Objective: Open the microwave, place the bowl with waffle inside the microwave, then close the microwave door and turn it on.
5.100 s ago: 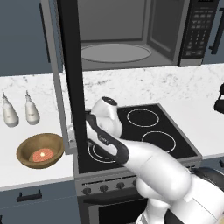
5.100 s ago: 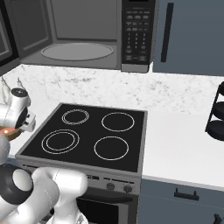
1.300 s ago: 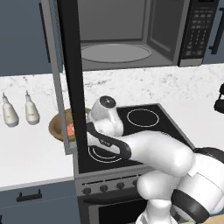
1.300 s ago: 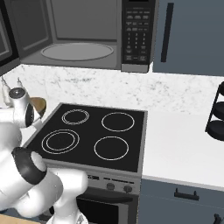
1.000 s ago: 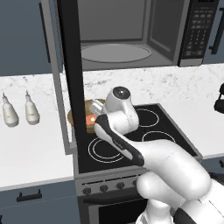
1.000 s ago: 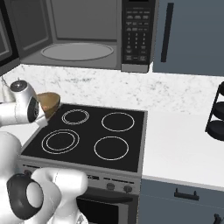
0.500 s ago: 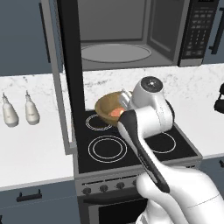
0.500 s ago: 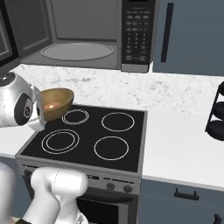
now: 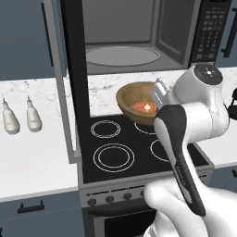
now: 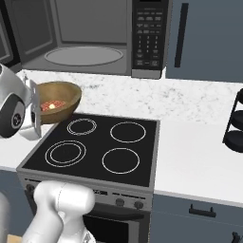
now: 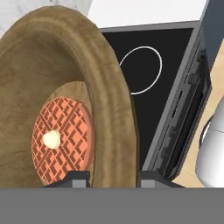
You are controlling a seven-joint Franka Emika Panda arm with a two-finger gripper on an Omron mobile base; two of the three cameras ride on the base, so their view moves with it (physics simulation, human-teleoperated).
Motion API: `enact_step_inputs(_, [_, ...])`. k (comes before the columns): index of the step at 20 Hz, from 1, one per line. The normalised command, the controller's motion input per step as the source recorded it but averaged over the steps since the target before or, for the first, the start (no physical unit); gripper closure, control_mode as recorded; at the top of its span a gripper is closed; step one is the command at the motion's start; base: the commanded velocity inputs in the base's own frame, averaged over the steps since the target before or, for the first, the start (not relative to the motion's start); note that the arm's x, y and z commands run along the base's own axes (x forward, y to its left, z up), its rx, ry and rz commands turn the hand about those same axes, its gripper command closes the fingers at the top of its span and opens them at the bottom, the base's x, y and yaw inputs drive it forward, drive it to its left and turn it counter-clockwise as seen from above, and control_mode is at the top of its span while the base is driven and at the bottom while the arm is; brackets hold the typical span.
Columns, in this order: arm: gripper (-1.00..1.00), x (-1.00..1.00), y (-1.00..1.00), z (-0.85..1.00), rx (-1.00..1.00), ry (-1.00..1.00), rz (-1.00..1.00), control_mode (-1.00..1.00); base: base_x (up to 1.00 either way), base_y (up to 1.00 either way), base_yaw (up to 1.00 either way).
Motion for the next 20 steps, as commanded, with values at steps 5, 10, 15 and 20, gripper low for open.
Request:
enact_step_inputs(5, [1.00,-0.15,-0.16,0.96,0.03,-0.06,0.00,-1.00,0.00,0.00,0.00])
enact_step_inputs(10, [1.00,0.05,-0.21,0.59,0.00,-0.09,-0.07,-1.00,0.00,0.00,0.00])
enact_step_inputs(15, [1.00,0.75,-0.27,0.09,0.05,-0.10,-0.03,-1.00,0.00,0.00,0.00])
enact_step_inputs(20, [1.00,0.73,-0.10,0.00,0.05,-0.21,0.00,-1.00,0.00,0.00,0.00])
